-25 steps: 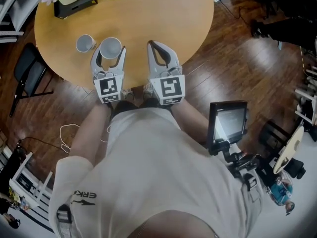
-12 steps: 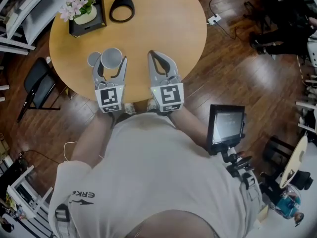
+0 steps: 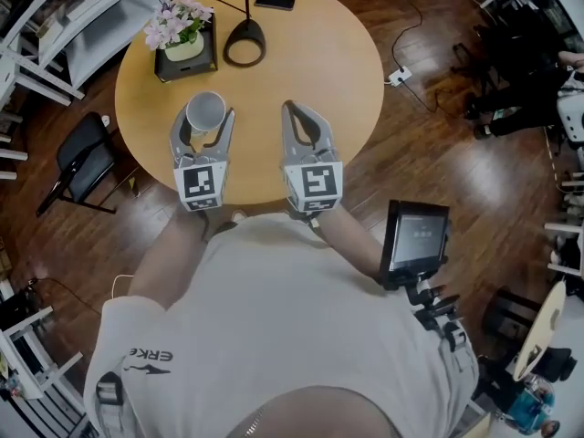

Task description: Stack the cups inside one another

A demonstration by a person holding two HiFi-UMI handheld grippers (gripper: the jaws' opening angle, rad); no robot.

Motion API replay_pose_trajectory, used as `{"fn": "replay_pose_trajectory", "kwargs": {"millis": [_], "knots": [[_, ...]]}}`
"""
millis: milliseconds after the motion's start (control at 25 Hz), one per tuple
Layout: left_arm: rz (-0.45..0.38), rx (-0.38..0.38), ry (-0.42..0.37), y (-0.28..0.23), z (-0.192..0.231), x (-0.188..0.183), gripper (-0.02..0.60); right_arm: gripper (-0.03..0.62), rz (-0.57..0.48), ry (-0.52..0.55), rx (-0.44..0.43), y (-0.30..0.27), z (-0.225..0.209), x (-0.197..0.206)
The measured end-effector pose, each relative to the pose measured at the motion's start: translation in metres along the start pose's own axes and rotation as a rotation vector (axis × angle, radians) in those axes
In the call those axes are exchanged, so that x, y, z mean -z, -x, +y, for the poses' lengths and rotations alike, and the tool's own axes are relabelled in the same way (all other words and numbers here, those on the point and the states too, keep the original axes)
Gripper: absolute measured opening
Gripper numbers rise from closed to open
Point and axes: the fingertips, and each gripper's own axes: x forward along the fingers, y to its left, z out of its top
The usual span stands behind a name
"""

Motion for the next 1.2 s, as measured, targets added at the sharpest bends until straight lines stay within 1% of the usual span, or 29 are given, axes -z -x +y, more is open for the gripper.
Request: {"fn": "replay_pose_trajectory", "kwargs": {"millis": [120,240,360,520,720,840,920,1040,1200], "knots": [[-0.006,-0.040,-0.011,0.009,0.018,-0.010,0.325,0.014,-0.014,0.001,-0.032,-0.003,0.015,-0.010],[0.008,-0.089,-0.008,0.018,0.035,-0.004,0.325,0.014,-0.025,-0.004,-0.072,-0.008,0.029,-0.014],[0.009,-0.133,-0.026,0.032,0.042,-0.014,0.325,0.014,-0.038,-0.010,-0.116,-0.007,0.038,-0.017],[0.012,-0.185,-0.054,0.045,0.054,-0.019,0.325,0.014,-0.053,-0.034,-0.169,-0.013,0.053,-0.013],[0.041,-0.230,-0.066,0.063,0.066,-0.019,0.325,0.014,-0.030,-0.045,-0.216,-0.015,0.066,-0.007],[0.053,-0.230,-0.049,0.064,0.074,-0.010,0.325,0.014,-0.022,-0.027,-0.220,-0.018,0.074,-0.007],[0.054,-0.216,-0.034,0.056,0.081,-0.002,0.325,0.014,-0.017,-0.018,-0.204,-0.027,0.076,-0.006],[0.068,-0.175,-0.012,0.042,0.091,0.018,0.325,0.014,0.001,-0.011,-0.165,-0.043,0.079,-0.001],[0.098,-0.096,0.012,0.024,0.104,0.039,0.325,0.014,0.011,0.014,-0.100,-0.062,0.085,-0.003]]}}
